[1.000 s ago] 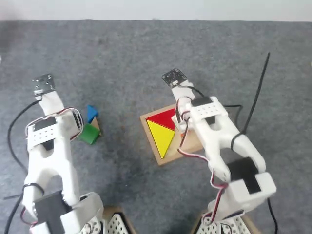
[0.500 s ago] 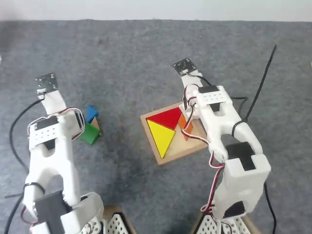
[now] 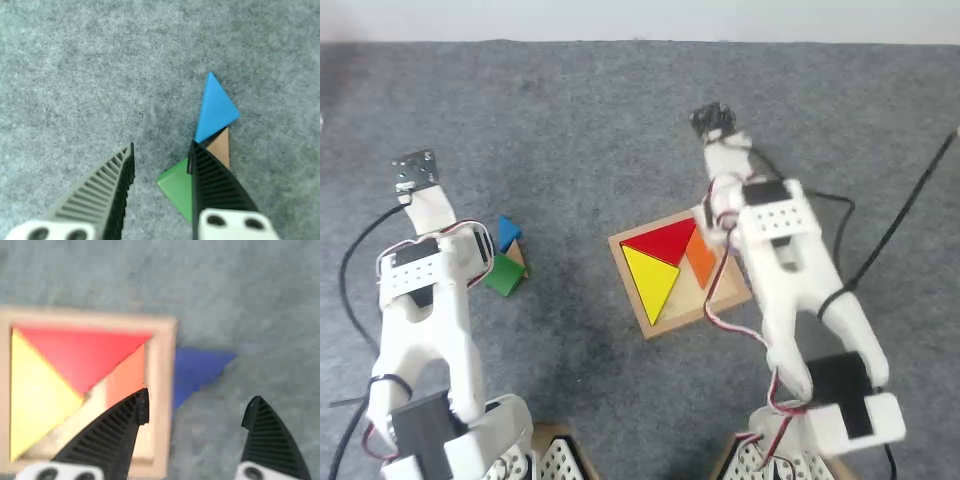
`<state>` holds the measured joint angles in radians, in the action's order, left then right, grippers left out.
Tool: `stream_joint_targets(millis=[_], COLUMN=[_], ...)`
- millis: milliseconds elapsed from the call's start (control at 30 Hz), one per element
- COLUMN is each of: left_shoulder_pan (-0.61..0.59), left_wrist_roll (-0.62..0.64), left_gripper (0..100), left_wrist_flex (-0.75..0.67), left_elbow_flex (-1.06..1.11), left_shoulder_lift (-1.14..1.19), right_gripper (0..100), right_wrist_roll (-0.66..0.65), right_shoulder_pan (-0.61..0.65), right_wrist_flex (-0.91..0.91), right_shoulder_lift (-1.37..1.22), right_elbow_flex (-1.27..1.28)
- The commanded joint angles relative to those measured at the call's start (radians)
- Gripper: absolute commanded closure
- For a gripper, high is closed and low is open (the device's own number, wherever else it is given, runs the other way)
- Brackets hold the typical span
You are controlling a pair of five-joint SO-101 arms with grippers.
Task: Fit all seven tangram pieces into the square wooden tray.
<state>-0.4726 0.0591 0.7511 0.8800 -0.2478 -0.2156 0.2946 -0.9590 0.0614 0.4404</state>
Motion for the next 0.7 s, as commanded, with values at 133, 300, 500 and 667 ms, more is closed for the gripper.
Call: stream_joint_targets(millis=[133, 300, 500, 667], left_shoulder_pan=[0.008, 0.008, 0.008, 0.008], left_wrist_roll=[-0.006, -0.006, -0.006, -0.006], left_gripper=[83, 83, 83, 83], left_wrist_flex=[0.002, 0.002, 0.002, 0.002], left_elbow_flex=[-0.035, -0.035, -0.035, -0.035], left_shoulder_lift=[-0.005, -0.005, -0.005, -0.005], right_gripper=[68.8, 68.8, 68.8, 68.8], right_wrist_roll=[-0.040, -0.040, -0.031, -0.032], right_shoulder_pan=[0.030, 0.031, 0.031, 0.048], right_wrist_flex=[0.128, 0.150, 0.163, 0.163], right_shoulder_lift=[-0.001, -0.053, -0.045, -0.039], right_elbow_flex=[0.176, 0.170, 0.169, 0.170])
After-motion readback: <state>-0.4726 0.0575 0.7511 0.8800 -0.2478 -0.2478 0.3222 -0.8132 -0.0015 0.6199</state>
